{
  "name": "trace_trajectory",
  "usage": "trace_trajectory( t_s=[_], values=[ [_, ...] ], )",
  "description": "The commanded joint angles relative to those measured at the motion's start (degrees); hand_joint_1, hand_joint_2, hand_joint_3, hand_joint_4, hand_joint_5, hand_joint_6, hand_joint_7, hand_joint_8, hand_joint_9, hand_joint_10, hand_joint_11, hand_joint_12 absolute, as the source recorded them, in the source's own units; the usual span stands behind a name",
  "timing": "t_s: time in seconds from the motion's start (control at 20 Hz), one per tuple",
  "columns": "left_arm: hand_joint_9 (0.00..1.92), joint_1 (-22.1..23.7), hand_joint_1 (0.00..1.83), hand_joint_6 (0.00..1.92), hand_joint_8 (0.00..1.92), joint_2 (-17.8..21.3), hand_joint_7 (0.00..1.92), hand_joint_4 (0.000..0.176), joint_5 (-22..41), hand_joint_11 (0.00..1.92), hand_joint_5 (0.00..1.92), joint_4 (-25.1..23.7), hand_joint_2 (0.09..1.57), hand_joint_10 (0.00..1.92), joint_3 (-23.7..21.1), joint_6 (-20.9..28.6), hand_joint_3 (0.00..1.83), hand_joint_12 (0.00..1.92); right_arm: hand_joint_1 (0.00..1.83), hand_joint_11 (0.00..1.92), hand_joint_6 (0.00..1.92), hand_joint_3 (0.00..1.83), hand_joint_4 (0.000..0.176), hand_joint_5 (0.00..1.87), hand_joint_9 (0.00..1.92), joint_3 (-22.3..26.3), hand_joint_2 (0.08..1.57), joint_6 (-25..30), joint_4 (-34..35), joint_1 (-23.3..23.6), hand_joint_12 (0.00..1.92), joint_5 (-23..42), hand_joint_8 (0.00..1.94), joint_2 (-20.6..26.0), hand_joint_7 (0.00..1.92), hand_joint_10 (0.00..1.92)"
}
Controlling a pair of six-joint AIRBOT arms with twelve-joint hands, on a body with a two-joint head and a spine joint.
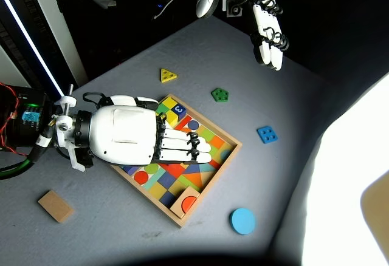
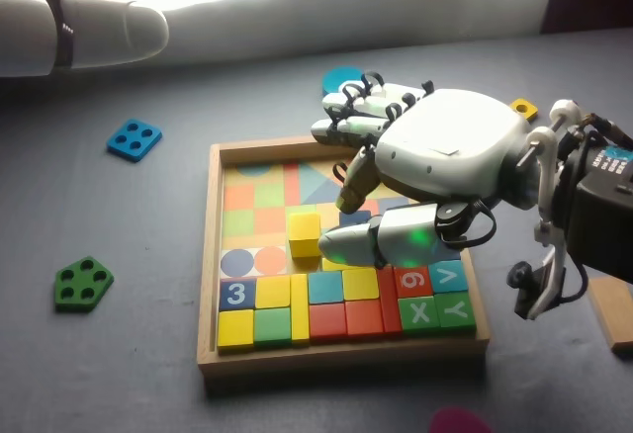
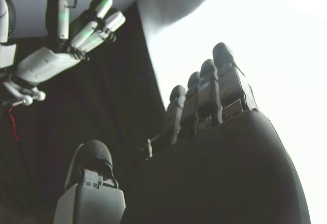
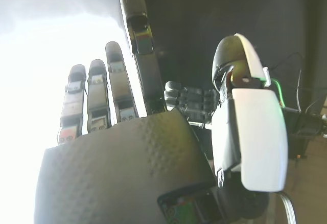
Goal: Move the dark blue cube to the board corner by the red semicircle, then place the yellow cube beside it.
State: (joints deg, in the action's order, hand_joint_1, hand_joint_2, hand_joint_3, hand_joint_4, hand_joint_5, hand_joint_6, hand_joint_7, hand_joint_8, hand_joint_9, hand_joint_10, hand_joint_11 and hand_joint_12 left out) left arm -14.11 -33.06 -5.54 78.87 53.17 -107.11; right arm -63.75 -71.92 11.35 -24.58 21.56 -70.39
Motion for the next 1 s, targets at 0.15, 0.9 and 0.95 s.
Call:
trace_trajectory(
  t_s=[0.15,0.9,0.95],
  values=[
    [0.00,0.50,0.00,0.00,0.00,-0.07,0.00,0.055,1.52,0.00,0.02,0.99,1.16,0.00,0.22,0.13,0.00,0.14,0.00,0.00,0.01,0.01,0.000,0.89,0.00,-1.32,1.17,0.11,-0.02,0.01,0.00,7.07,0.01,-0.88,0.16,0.00],
    [0.00,0.58,0.00,0.00,0.00,-0.29,0.01,0.035,2.03,0.00,0.01,0.99,1.18,0.00,0.15,0.45,0.00,0.20,0.00,0.00,0.01,0.00,0.000,0.92,0.00,-2.37,1.17,0.09,0.32,-1.51,0.00,2.89,0.00,-1.86,0.19,0.00],
    [0.00,0.60,0.00,0.00,0.00,-0.29,0.01,0.032,2.04,0.00,0.01,0.99,1.18,0.00,0.19,0.48,0.00,0.20,0.00,0.00,0.01,0.00,0.000,0.93,0.00,-2.39,1.17,0.04,0.32,-1.58,0.00,2.60,0.01,-1.80,0.21,0.00]
  ],
)
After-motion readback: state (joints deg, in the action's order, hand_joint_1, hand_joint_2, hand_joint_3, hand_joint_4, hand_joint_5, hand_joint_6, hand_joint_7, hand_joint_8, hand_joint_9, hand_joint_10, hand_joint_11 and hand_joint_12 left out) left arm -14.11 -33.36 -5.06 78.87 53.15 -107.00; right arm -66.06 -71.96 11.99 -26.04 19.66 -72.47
